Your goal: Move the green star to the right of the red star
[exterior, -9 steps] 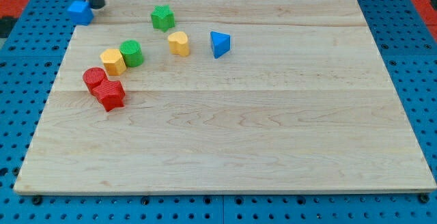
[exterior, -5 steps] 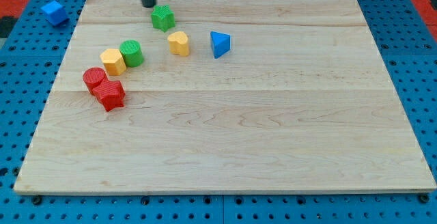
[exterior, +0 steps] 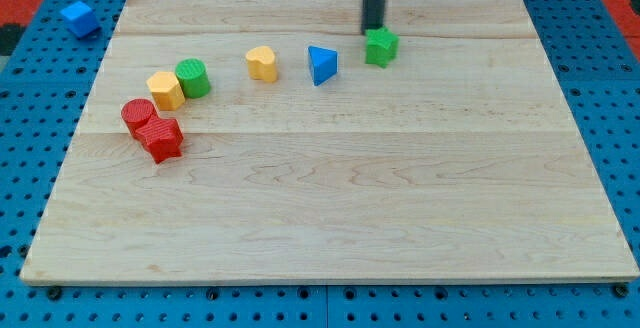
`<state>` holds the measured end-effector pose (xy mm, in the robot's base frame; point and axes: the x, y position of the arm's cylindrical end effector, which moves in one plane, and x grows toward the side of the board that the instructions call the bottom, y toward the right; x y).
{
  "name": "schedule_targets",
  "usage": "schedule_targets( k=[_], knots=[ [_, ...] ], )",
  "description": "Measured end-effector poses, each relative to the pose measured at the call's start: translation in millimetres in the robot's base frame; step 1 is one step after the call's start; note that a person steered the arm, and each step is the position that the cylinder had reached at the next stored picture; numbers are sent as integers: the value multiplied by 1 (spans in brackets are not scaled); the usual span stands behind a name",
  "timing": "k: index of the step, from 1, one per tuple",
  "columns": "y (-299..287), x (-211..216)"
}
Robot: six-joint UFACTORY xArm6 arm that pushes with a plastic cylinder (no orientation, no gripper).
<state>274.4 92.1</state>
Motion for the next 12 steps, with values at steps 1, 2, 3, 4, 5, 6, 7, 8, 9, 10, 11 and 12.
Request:
schedule_targets(
  k=[1, 2, 3, 4, 5, 6, 7, 8, 9, 10, 11, 12],
  knots=[
    [23, 6],
    [-43, 32],
    [-47, 72],
    [-42, 88],
    [21, 77],
    [12, 107],
    [-53, 124],
    [-84, 135],
    [3, 121],
    [-30, 155],
    [-112, 173],
    [-152, 185]
  ],
)
